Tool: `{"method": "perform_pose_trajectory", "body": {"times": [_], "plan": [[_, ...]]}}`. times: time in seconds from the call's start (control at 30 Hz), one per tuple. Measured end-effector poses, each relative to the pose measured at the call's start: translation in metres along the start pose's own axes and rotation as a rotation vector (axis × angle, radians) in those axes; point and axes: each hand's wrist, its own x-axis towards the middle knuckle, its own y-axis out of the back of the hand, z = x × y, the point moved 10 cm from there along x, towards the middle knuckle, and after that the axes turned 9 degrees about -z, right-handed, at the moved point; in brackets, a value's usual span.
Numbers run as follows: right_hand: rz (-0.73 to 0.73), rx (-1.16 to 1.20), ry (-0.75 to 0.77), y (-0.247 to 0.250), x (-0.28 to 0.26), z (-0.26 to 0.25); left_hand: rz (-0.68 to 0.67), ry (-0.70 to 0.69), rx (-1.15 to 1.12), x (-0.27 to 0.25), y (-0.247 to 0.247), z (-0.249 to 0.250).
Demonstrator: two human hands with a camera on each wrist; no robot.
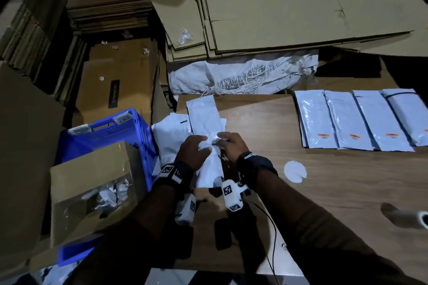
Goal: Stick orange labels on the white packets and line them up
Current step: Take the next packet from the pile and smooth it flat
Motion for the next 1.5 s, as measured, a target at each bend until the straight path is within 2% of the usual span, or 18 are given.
{"method": "perform_pose_trajectory", "body": {"times": [0.07,0.2,0.33,0.4,0.47,0.57,0.7,0.8,0.9,0.97,1.1,1.27,1.4,1.5], "plan": [[0.044,0.083,0.029,0.007,-0.005,-0.003,-0.007,-0.008,-0.029,-0.004,-0.002,0.0],[0.155,0.041,0.217,0.028,-0.032,-0.023,-0.101,-0.07,-0.114,-0.019,-0.023,0.027],[0.32,-0.09,0.433,0.067,-0.081,-0.045,-0.186,-0.193,-0.24,-0.038,-0.06,0.066],[0.347,-0.187,0.574,0.088,-0.116,-0.051,-0.214,-0.228,-0.234,-0.051,-0.08,0.082],[0.345,-0.28,0.64,0.111,-0.147,-0.042,-0.245,-0.237,-0.22,-0.066,-0.101,0.092],[0.361,-0.424,0.636,0.154,-0.193,-0.005,-0.285,-0.236,-0.238,-0.092,-0.133,0.104],[0.31,-0.624,0.519,0.194,-0.242,0.071,-0.254,-0.251,-0.221,-0.127,-0.172,0.113],[0.257,-0.681,0.406,0.208,-0.268,0.133,-0.216,-0.305,-0.211,-0.147,-0.196,0.118],[0.228,-0.684,0.297,0.215,-0.29,0.184,-0.189,-0.271,-0.212,-0.161,-0.221,0.12],[0.212,-0.683,0.284,0.215,-0.3,0.205,-0.153,-0.278,-0.196,-0.166,-0.232,0.125],[0.238,-0.724,0.3,0.222,-0.319,0.218,-0.161,-0.389,-0.041,-0.164,-0.262,0.138],[0.207,-0.883,0.26,0.215,-0.323,0.213,-0.238,-0.284,0.108,-0.152,-0.308,0.124],[0.229,-0.877,0.413,0.185,-0.301,0.192,-0.159,-0.316,0.298,-0.155,-0.324,0.123],[0.217,-0.909,0.455,0.161,-0.273,0.184,-0.119,-0.248,0.449,-0.155,-0.331,0.121]]}}
